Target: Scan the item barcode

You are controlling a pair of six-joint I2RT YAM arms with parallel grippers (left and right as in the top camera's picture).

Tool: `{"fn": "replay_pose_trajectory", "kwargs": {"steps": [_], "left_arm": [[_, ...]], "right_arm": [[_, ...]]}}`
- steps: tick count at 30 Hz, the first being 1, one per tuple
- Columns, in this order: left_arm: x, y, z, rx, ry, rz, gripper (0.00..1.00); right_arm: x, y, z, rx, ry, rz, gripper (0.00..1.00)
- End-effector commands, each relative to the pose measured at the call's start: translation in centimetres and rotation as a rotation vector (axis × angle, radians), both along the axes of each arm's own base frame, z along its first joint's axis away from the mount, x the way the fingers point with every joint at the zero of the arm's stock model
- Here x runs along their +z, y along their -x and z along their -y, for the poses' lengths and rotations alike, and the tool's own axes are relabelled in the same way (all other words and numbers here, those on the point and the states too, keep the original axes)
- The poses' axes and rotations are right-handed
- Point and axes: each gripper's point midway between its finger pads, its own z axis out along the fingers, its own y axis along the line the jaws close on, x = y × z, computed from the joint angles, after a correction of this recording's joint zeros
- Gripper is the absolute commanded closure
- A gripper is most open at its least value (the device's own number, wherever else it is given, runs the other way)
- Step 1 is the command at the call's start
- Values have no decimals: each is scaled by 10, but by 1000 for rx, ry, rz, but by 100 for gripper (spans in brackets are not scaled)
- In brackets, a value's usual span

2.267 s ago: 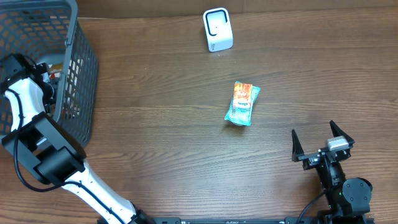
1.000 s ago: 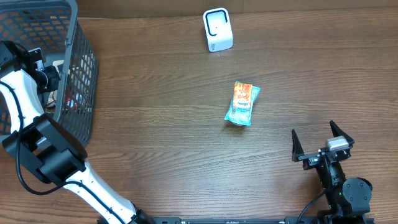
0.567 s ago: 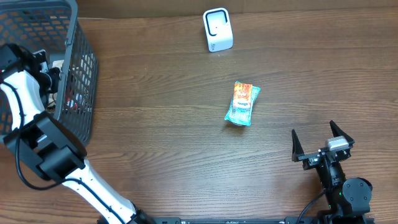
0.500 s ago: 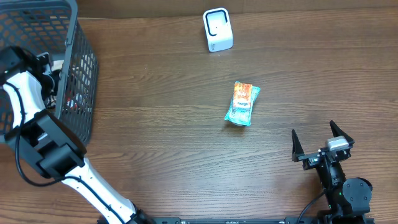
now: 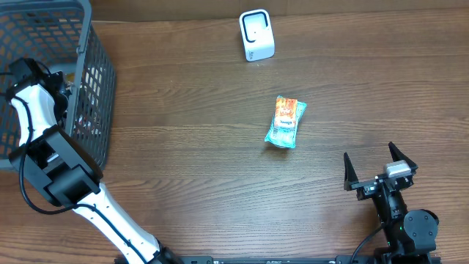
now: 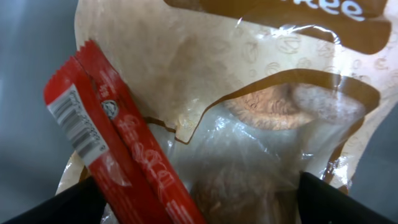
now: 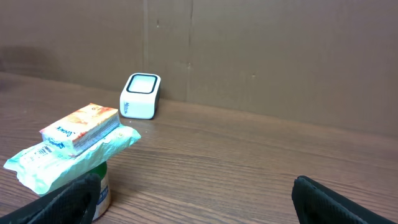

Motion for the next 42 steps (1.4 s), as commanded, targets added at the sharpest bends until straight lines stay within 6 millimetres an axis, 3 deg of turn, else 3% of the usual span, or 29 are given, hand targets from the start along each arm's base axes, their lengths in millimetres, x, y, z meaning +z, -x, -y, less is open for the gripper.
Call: {"fn": "replay_pose_trajectory", "kwargs": {"steps": [1,12,21,26,28,30,31,33,42], "left_arm": [[-1,10,-12,80,-37,-42,4],[3,7,-8,189,14,-4,0],[-22,18,-3,215,28,-40,2],[-44,25,2,211,36,-55,21],[-45,26,3,194,34,-61,41],[-43,24,1,176,24,-58,75],[-39,22,0,172,19,-52,86],[-27,17,-4,170,10,-38,96],[29,2,-12,167,-5,8,96]], "right_arm": [[-2,0,0,0,3,4,0],[-2,0,0,0,3,4,0],[-2,0,0,0,3,4,0],[-2,0,0,0,3,4,0],[-2,0,0,1,3,3,0],[-2,0,0,0,3,4,0],[-2,0,0,0,3,4,0],[-2,0,0,0,3,4,0],[-2,0,0,1,3,4,0]]}}
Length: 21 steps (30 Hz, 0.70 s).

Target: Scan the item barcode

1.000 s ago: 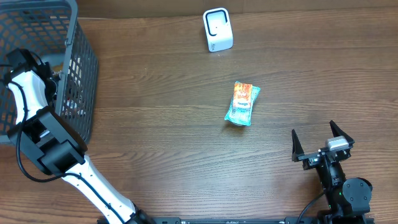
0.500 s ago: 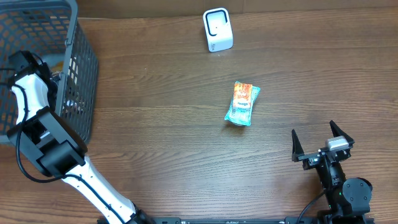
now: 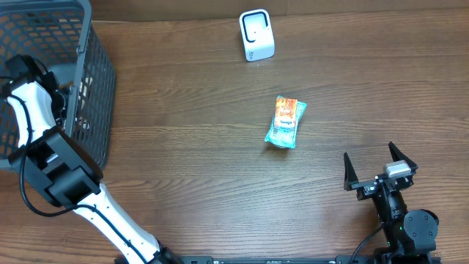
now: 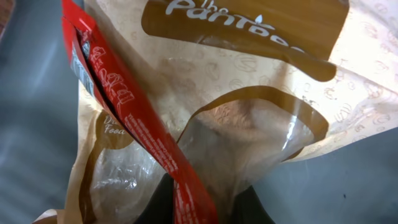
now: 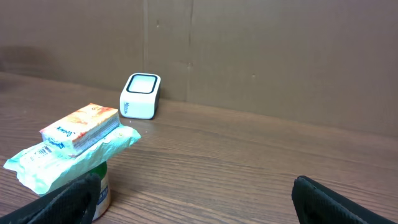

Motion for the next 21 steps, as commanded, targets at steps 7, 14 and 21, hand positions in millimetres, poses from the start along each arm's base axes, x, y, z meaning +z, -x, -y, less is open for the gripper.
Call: {"fn": "replay_pose_trajectory", "kwargs": {"steps": [7,14,21], "left_arm": [[62,-11,-11,18,-37,64,96],[125,-9,-9,48,-97,173,96],[209,0,14,59,-133,337,96]], "right_arm": [[-2,0,0,1,4,4,0],[-2,0,0,0,4,3,0],[-2,0,0,0,4,3,0]]}}
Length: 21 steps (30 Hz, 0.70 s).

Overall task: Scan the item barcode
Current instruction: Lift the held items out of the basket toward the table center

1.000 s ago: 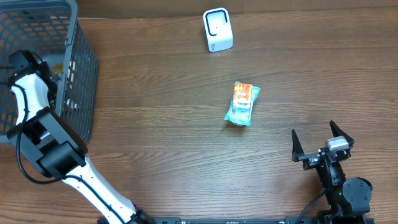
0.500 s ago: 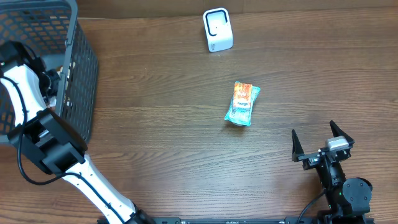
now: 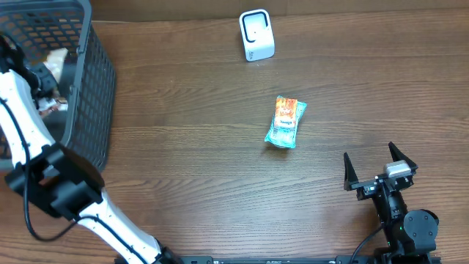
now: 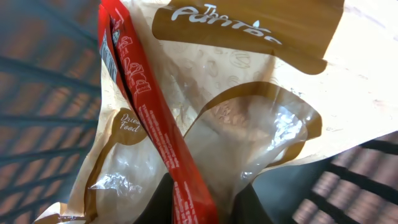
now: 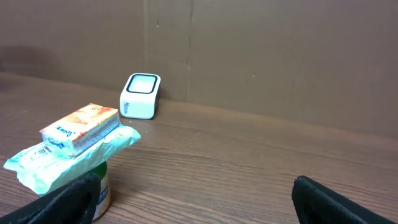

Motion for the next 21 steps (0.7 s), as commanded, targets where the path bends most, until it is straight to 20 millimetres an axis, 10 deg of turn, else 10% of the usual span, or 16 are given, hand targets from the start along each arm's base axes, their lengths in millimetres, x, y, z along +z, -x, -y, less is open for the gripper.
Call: {"fn": "replay_pose_trajectory", "kwargs": {"steps": [1,11,16,21], "left_arm": [[98,9,22,8,-54,198,96],[218,44,109,-95,-148,398,96],[219,48,174,-211,-114,354,96],[175,40,236,-355,-40,207,96]], "right_arm": [[-2,0,0,0,4,3,0],[-2,0,0,0,4,3,0],[-2,0,0,0,4,4,0],[-2,0,0,0,4,4,0]]}}
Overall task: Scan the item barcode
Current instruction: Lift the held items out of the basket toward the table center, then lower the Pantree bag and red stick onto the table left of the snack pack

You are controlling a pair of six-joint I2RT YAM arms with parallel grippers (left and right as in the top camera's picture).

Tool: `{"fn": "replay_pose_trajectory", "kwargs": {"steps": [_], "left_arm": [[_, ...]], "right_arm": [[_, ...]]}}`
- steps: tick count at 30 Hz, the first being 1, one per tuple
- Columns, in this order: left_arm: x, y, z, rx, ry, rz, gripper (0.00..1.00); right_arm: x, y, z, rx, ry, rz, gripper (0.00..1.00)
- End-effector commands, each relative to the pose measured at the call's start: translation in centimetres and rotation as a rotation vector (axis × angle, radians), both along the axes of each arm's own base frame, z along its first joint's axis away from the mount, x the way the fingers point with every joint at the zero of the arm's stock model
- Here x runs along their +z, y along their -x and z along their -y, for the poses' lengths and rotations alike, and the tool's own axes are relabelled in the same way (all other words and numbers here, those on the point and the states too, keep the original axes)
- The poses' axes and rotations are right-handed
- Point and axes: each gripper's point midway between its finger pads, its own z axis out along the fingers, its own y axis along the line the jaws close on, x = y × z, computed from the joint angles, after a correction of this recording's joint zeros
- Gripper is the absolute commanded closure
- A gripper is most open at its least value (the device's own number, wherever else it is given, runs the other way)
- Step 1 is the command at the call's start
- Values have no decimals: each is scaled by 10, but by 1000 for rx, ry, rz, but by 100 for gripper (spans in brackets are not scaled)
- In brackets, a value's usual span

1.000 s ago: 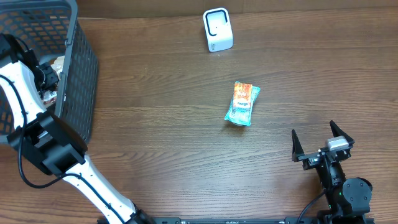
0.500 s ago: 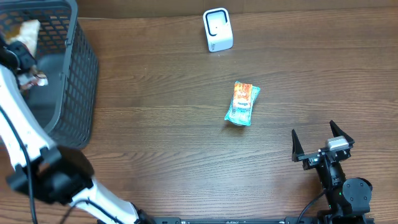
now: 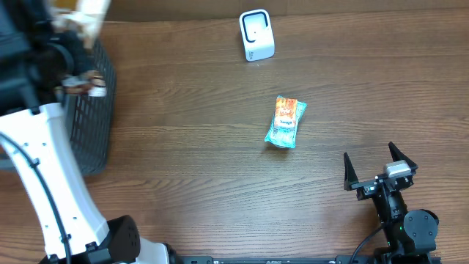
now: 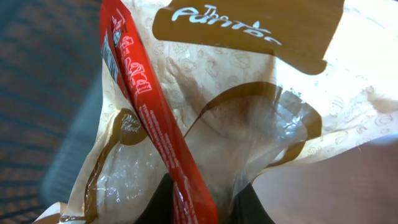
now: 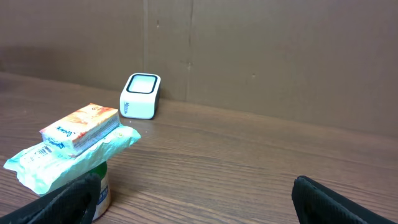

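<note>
My left gripper (image 4: 199,208) is shut on a red stick packet (image 4: 146,118) and the tan bag with a clear window (image 4: 249,118) behind it. A barcode shows on the stick's upper end. From overhead the left gripper (image 3: 75,55) hangs high over the basket's right wall, and the tan bag (image 3: 93,16) sticks out beside it. The white scanner (image 3: 256,34) stands at the table's far edge. My right gripper (image 3: 381,172) rests open at the front right, and in its own view the right gripper (image 5: 199,205) has nothing between its fingers.
A grey mesh basket (image 3: 97,125) stands at the far left. A teal and orange packet (image 3: 286,121) lies mid-table, right of centre, stacked on a small can (image 5: 102,190). The scanner (image 5: 140,95) is seen beyond it against a brown wall.
My left gripper, still shut on the bag and red stick, has risen and shifted right from inside the basket to above its right wall. The right arm has not moved.
First my left gripper was open, low in the basket over the bag and red stick. Then it was shut on both. After that they hung above the basket floor, and now they are high over the basket's right wall. The right arm stayed still.
</note>
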Motion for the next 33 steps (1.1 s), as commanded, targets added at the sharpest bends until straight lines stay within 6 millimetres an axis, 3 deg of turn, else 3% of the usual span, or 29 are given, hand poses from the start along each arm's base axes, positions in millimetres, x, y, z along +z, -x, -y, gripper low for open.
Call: {"fn": "replay_pose_trajectory", "kwargs": {"steps": [1,7,13,20,24,27,30,31,32,33], "left_arm": [[-35,-7,32,-53,18,-103,96],[-119,-13,100,-168,68,-274,96],[-198,-13,150,-213,88,-345,96],[-274,-4,175,-181,19,-333,96],[-307,6,183,-130,32,-307,96],[-319,11,182,-83,64,-304,95],[-322,15,181,-79,64,-316,80],[-322,15,182,-80,65,-317,58],[-323,16,183,-91,68,-320,43],[-323,16,186,-114,75,-327,35]], "right_arm": [[-2,0,0,0,4,3,0],[-2,0,0,0,4,4,0],[-2,0,0,0,4,4,0],[-2,0,0,0,4,4,0],[-2,0,0,0,4,3,0],[-2,0,0,0,4,4,0],[-2,0,0,0,4,4,0],[-2,0,0,0,4,4,0],[-2,0,0,0,4,4,0],[-2,0,0,0,4,4,0]]}}
